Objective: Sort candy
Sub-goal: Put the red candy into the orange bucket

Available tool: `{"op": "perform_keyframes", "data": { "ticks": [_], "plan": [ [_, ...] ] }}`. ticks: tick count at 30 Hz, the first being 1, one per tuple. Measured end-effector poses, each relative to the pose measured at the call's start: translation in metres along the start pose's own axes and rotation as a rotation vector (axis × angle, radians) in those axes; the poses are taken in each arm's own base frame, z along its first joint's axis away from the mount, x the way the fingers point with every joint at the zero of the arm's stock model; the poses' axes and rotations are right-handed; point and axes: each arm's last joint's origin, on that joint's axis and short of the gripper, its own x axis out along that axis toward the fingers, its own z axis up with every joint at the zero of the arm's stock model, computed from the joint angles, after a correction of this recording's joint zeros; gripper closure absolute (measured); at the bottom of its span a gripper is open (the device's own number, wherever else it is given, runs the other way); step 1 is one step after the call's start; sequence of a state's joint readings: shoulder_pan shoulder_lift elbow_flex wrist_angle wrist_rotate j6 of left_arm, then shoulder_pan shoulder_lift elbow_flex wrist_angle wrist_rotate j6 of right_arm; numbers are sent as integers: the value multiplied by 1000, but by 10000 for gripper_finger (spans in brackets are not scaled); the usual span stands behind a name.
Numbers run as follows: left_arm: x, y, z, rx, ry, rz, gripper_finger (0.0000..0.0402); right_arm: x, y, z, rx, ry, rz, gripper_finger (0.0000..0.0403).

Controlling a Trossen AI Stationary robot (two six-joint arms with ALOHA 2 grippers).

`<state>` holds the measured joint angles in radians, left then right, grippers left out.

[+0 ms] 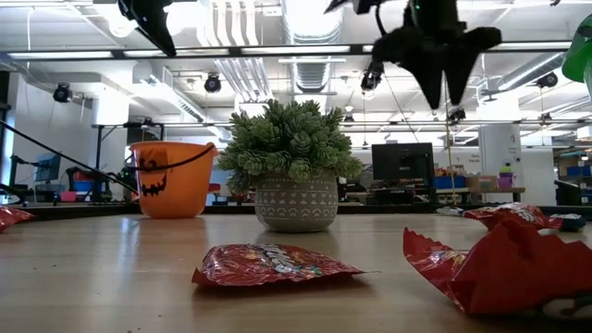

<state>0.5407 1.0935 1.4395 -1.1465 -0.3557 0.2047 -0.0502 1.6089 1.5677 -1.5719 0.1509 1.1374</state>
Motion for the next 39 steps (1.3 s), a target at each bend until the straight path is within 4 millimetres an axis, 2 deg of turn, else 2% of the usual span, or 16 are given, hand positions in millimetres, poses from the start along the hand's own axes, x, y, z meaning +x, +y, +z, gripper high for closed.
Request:
{"op": "perform_keyframes", "data": {
  "ticks": [5,9,19,26,32,39],
  "plan": [
    [1,0,0,0,2,-1,271,13,-5,-5,-4,32,-42,223],
    [1,0,0,-8,2,-1,271,18,-5,-6,-92,54,-45,223],
    [1,0,0,-30,9,-2,271,20,-4,-6,-278,47,-42,223],
    [0,-1,-4,-104,40,-7,271,20,-1,-1,-423,-54,-55,223],
    [0,-2,-8,-185,79,-8,271,21,-4,1,-450,-110,-132,223],
    [-1,-3,-13,-201,137,-11,271,45,-9,-7,-457,-48,-189,223]
  ]
}}
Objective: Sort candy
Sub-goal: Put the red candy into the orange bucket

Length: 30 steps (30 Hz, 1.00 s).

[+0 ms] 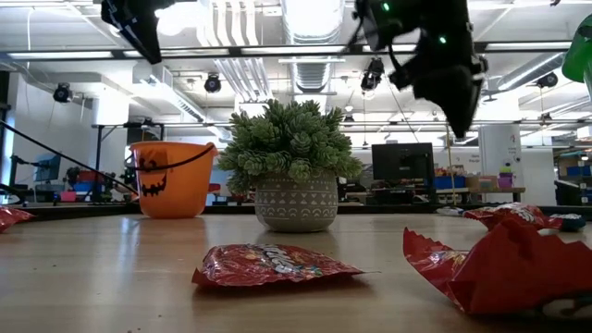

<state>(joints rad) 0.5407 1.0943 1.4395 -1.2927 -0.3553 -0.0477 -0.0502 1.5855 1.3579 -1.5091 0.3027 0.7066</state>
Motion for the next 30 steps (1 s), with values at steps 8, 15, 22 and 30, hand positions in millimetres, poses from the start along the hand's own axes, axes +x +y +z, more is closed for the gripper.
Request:
{"op": "perform_keyframes", "data": {
  "ticks": [8,15,22,30],
  "plan": [
    [-1,1,-6,6,56,3,271,26,-1,-15,139,9,64,223],
    [-1,1,-6,32,56,2,271,23,-1,-19,294,26,231,223],
    [-2,1,-7,68,54,1,271,20,7,-15,396,61,363,223],
    [-4,2,-9,106,51,0,271,19,24,-23,438,91,392,223]
  ]
}}
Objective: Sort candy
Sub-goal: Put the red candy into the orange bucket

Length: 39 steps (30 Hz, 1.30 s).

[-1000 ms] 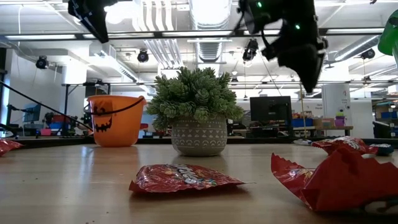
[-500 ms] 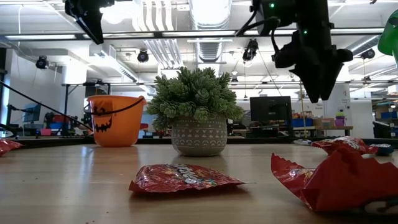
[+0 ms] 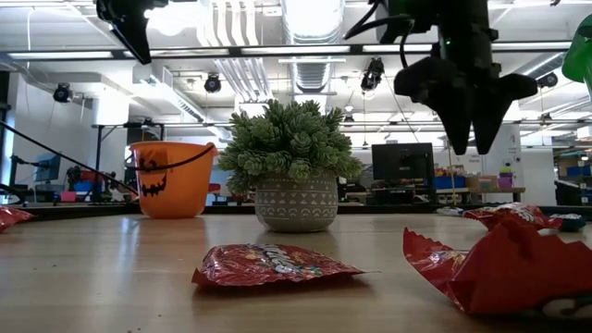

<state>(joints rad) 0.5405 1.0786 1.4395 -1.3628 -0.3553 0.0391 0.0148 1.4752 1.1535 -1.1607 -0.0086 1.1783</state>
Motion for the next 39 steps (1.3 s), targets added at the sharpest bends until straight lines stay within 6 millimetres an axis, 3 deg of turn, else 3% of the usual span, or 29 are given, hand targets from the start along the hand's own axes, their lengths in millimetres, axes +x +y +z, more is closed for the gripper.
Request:
{"op": "perform_keyframes", "data": {
  "ticks": [12,32,39],
  "plan": [
    [-2,1,-2,56,-8,0,271,29,0,-20,60,20,0,223],
    [-2,1,-1,55,-8,0,271,71,-14,-31,83,49,5,223],
    [-2,1,-1,54,-8,0,271,86,-15,-32,85,52,94,239]
  ]
}}
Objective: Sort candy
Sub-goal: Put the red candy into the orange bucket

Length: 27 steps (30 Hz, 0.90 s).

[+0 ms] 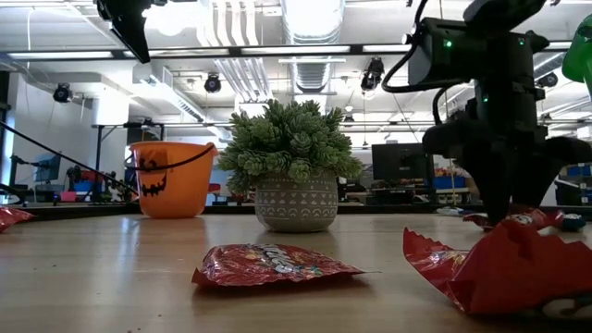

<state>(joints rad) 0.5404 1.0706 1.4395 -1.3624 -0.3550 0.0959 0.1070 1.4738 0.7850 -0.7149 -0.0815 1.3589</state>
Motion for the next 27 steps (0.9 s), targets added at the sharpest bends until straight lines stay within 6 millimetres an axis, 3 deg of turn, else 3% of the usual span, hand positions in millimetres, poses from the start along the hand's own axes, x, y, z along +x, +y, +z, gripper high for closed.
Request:
{"op": "perform_keyframes", "data": {
  "ticks": [8,12,17,27],
  "plan": [
    [0,0,0,-4,1,0,271,-1,2,0,20,4,11,379],
    [0,0,0,-4,1,0,271,-10,6,0,20,16,28,389],
    [0,0,0,-3,1,0,271,-34,19,1,10,-12,125,393],
    [3,-1,2,0,10,-1,271,-102,47,8,-34,-235,213,394]
  ]
}}
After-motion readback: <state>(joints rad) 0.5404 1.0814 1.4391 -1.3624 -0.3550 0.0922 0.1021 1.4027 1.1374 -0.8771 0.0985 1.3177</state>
